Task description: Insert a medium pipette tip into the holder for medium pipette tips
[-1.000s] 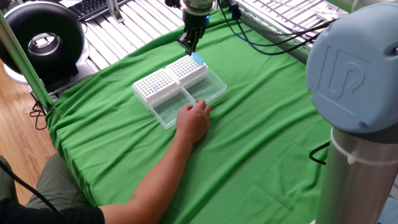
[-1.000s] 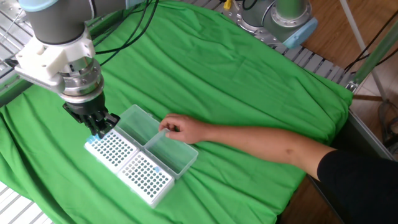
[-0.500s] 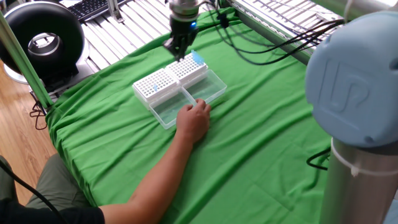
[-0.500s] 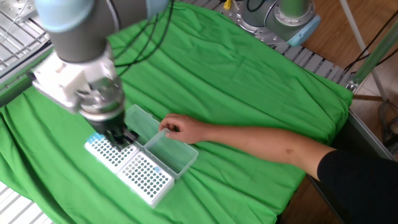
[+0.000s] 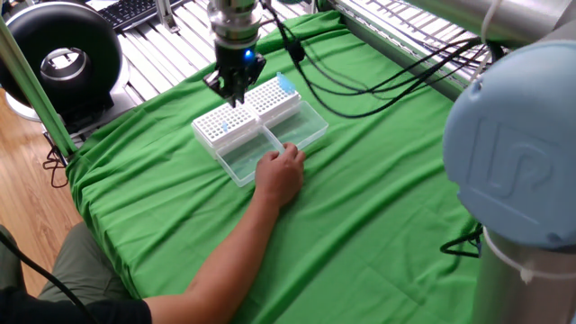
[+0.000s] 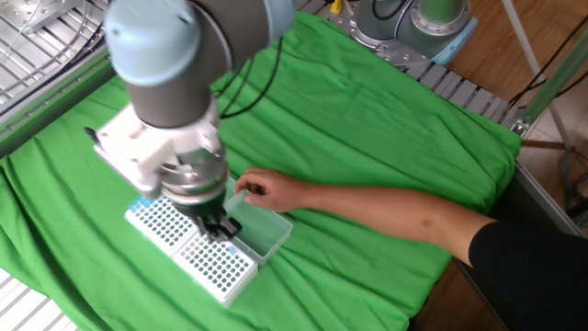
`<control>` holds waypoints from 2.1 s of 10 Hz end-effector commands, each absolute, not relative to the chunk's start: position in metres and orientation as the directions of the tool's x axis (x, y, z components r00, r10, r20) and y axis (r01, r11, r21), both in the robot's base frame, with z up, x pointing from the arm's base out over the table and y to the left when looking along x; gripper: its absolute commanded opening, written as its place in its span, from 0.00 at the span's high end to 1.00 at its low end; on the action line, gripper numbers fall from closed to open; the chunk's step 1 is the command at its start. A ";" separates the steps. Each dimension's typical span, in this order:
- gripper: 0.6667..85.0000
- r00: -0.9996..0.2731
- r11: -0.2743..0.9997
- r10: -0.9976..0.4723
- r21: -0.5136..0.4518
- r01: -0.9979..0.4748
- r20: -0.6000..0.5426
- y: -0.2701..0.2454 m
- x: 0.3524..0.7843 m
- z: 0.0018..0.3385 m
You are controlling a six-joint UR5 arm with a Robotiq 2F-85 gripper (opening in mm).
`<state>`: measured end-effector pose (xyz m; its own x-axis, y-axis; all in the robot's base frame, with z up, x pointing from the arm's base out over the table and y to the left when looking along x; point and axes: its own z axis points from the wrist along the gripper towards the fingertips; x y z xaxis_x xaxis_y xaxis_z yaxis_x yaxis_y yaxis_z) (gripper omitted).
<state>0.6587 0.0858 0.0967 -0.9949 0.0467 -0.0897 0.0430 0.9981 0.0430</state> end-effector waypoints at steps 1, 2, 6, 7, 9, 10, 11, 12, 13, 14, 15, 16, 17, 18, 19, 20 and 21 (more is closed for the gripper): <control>0.72 -0.991 0.994 0.098 0.056 0.093 -0.094 0.108 0.654 0.087; 0.71 -0.990 0.993 0.104 0.058 0.099 -0.090 0.113 0.652 0.086; 0.68 -0.989 0.992 0.117 0.053 0.113 -0.092 0.124 0.650 0.080; 0.68 -0.989 0.992 0.117 0.053 0.113 -0.095 0.124 0.651 0.078; 0.68 -0.988 0.992 0.118 0.054 0.112 -0.102 0.125 0.652 0.075; 0.68 -0.987 0.992 0.116 0.052 0.111 -0.107 0.124 0.653 0.072; 0.69 -0.987 0.993 0.116 0.050 0.111 -0.109 0.123 0.654 0.071; 0.69 -0.987 0.993 0.113 0.049 0.108 -0.112 0.123 0.655 0.070; 0.70 -0.987 0.993 0.113 0.049 0.108 -0.115 0.123 0.656 0.069; 0.70 -0.987 0.993 0.111 0.048 0.106 -0.120 0.122 0.657 0.067; 0.70 -0.986 0.993 0.111 0.048 0.106 -0.123 0.122 0.658 0.066; 0.74 -0.986 0.993 0.111 0.047 0.106 -0.126 0.121 0.658 0.064; 0.78 -0.985 0.993 0.118 0.043 0.113 -0.126 0.120 0.658 0.064; 0.87 -0.984 0.992 0.125 0.029 0.123 -0.125 0.116 0.657 0.063; 0.91 -0.984 0.992 0.127 0.029 0.124 -0.125 0.116 0.657 0.063; 0.96 -0.984 0.991 0.131 0.023 0.129 -0.120 0.115 0.655 0.065; 1.00 -0.985 0.991 0.131 0.009 0.131 -0.109 0.112 0.652 0.069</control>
<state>0.6549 0.1146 0.0651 -0.9858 0.1175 -0.1200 0.1164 0.9931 0.0161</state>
